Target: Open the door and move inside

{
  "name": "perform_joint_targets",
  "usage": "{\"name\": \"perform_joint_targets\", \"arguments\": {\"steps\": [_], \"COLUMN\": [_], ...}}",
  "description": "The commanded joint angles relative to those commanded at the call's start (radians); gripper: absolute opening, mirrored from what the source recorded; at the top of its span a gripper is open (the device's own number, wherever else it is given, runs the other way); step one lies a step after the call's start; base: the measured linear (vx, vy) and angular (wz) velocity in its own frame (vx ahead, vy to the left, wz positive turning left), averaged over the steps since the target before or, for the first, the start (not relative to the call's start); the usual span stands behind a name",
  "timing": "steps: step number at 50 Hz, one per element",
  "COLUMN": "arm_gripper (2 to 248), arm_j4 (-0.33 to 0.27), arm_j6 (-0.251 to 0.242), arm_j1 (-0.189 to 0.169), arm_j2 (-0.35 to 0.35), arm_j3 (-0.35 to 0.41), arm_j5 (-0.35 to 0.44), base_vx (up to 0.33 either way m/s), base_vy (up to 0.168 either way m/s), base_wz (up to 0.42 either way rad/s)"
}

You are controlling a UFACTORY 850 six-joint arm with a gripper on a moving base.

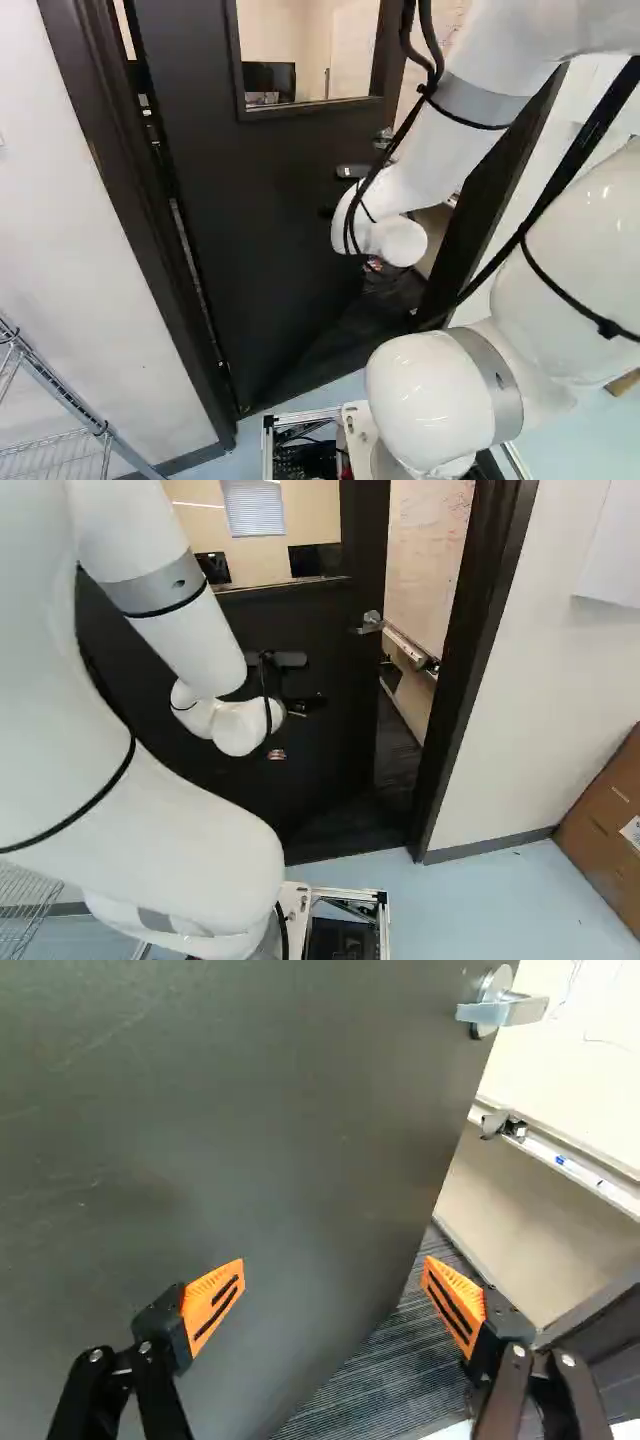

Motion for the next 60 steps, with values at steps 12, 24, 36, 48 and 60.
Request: {"name": "perform_joint_targets", "arguments": {"steps": [12,24,36,48,60], "arm_gripper": [247,247,247,247,247], "arm_j4": [0.072,0.141,0.209,0.269,0.328], "arm_j6": [0.0,0.0,0.0,0.0,0.0], "arm_j1": [0.018,0.04,0.064,0.087,0.111], "arm_j2": [-0.038,-0.076,-0.115,-0.154,-0.19], "arm_j3": [-0.036,-0.072,-0.111,-0.15,-0.188], "arm_j5": [0.0,0.0,0.0,0.014,0.038], "base_vx": [0.0,0.0,0.0,0.0,0.0], "base_vy": [0.0,0.0,0.0,0.0,0.0], "base_wz": [0.0,0.0,0.0,0.0,0.0]}}
